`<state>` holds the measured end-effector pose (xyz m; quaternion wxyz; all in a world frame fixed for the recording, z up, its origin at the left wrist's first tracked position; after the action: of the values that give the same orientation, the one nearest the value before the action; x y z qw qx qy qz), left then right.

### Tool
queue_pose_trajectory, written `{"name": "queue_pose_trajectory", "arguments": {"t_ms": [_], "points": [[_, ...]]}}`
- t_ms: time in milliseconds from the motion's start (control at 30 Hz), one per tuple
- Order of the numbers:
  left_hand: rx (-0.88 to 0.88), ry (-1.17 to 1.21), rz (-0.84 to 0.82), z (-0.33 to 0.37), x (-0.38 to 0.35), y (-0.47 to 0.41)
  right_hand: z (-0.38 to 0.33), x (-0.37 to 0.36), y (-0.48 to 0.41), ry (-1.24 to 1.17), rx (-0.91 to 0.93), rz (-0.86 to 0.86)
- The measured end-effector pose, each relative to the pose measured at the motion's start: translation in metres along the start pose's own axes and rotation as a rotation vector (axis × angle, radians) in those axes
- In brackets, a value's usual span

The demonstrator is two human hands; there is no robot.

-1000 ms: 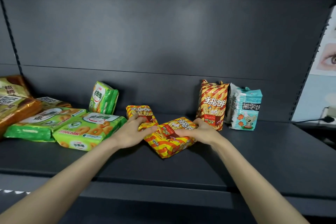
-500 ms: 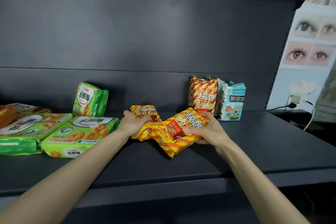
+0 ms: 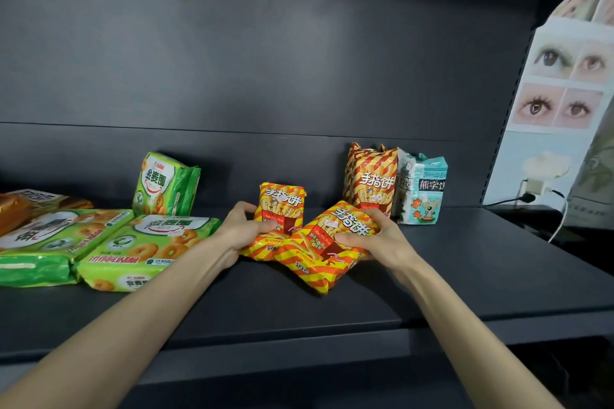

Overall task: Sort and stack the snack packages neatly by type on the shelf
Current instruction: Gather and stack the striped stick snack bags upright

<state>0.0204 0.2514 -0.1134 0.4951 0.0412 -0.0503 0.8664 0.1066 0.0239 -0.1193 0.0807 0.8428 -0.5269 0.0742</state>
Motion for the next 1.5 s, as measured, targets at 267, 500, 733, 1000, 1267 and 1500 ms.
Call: {"name": "queue_pose_trajectory", "arguments": {"t_ms": [267, 500, 733, 1000, 1267, 1500], "points": [[-0.075, 0.362, 0.016, -0.004, 0.008, 0.005, -0.024, -0.008, -0.005, 0.092, 0.238, -0.072], [-0.151, 0.365, -0.018, -0.006, 0.007, 0.002, -0.033, -0.013, -0.017, 0.202, 0.403, 0.033], [-0.213, 0.317, -0.013, -0.008, 0.003, -0.004, -0.035, -0.017, -0.019, 0.134, 0.484, 0.054], [-0.252, 0.34, 0.009, -0.006, -0.011, -0.021, -0.031, -0.026, -0.032, 0.082, 0.503, 0.079], [-0.206, 0.323, -0.073, -0.015, -0.021, -0.036, -0.038, -0.029, -0.046, 0.004, 0.47, -0.007], [-0.234, 0.013, -0.153, -0.024, -0.022, -0.046, -0.046, -0.021, -0.067, -0.01, 0.461, -0.045]]}}
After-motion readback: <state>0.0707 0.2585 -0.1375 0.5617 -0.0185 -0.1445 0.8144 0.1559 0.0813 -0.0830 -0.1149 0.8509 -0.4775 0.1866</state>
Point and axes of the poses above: each hand's wrist, its own y-axis away from the middle knuckle, its own x-axis out of the back of the hand, z = x × y, the point moved 1 cm from there along -y, towards the middle knuckle, and after that the axes turned 7 degrees about -x, right-handed, at the moved point
